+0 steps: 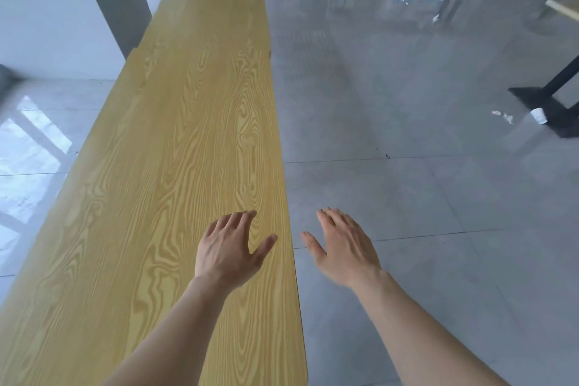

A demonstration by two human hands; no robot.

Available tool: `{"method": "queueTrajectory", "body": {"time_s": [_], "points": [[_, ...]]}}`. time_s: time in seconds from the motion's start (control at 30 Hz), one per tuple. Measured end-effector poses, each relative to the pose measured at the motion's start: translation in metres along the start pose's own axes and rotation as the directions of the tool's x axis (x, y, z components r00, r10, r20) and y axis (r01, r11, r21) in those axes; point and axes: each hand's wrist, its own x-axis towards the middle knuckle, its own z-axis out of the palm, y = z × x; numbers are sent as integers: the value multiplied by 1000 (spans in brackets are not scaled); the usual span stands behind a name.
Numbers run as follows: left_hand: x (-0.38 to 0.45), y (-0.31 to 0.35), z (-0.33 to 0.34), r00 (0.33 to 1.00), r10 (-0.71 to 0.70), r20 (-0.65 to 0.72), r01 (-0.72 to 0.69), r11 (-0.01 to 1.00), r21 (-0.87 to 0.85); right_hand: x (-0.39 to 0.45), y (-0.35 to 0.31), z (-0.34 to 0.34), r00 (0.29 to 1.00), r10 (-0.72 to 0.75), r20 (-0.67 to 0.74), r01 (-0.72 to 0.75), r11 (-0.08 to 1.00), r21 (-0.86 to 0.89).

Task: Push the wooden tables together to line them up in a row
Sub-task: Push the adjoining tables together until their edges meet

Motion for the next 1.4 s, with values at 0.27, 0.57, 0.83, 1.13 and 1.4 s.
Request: {"method": "queueTrajectory", "body": {"time_s": [0.27, 0.57, 0.83, 1.13, 1.4], "points": [[111, 79, 1, 1000, -16, 14, 15, 998, 54, 81, 101, -59, 1000, 6, 1, -6, 1000, 29], [230, 205, 14, 989, -140, -54, 142, 989, 43, 186, 241, -137, 994, -108, 26, 109, 994, -28], [340, 221, 8, 969, -230, -94, 232, 973, 17, 313, 265, -186, 974, -228, 8, 228, 972, -59], [514, 145, -10, 923, -361, -129, 358, 932, -50, 522, 220, -226, 935, -348, 73, 355, 925, -135], [642, 72, -50, 846, -505, -172, 505, 862, -47, 690, 152, -264, 862, -493, 121, 506, 853, -129]]}}
